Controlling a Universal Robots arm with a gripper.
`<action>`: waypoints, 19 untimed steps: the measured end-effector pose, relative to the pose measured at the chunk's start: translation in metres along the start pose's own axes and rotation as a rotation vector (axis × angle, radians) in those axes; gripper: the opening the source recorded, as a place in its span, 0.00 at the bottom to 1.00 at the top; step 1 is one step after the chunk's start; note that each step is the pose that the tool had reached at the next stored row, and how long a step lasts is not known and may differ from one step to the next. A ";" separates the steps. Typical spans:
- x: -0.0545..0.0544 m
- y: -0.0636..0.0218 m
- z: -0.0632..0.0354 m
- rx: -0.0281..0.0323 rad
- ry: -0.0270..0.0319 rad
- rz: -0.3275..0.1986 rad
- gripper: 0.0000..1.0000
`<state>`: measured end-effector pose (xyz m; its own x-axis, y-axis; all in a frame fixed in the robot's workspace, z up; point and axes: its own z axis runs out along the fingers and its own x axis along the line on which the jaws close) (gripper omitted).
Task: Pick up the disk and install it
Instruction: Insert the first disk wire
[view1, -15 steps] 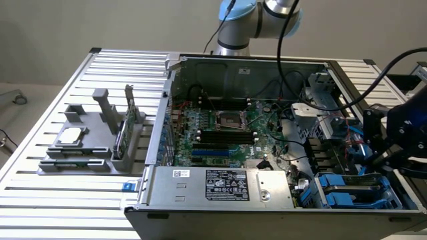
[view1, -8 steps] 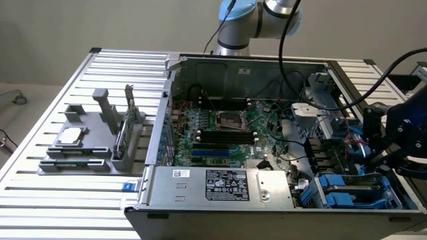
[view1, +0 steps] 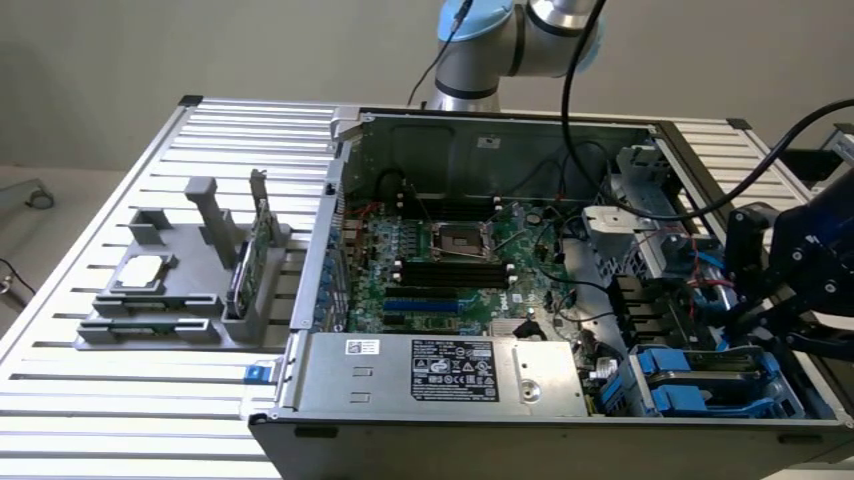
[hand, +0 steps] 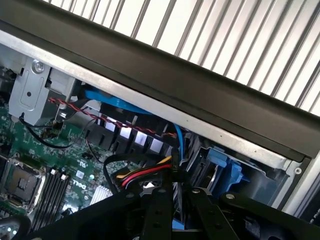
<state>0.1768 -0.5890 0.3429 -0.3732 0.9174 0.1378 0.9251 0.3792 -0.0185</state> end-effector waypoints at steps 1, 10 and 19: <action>0.000 0.0000 0.0000 0.0023 0.0019 0.010 0.17; 0.000 0.0000 0.0001 0.0170 0.0139 0.102 0.17; 0.000 0.0000 0.0000 0.0329 -0.0402 0.151 0.17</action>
<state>0.1768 -0.5890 0.3429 -0.2336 0.9680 0.0913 0.9683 0.2401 -0.0685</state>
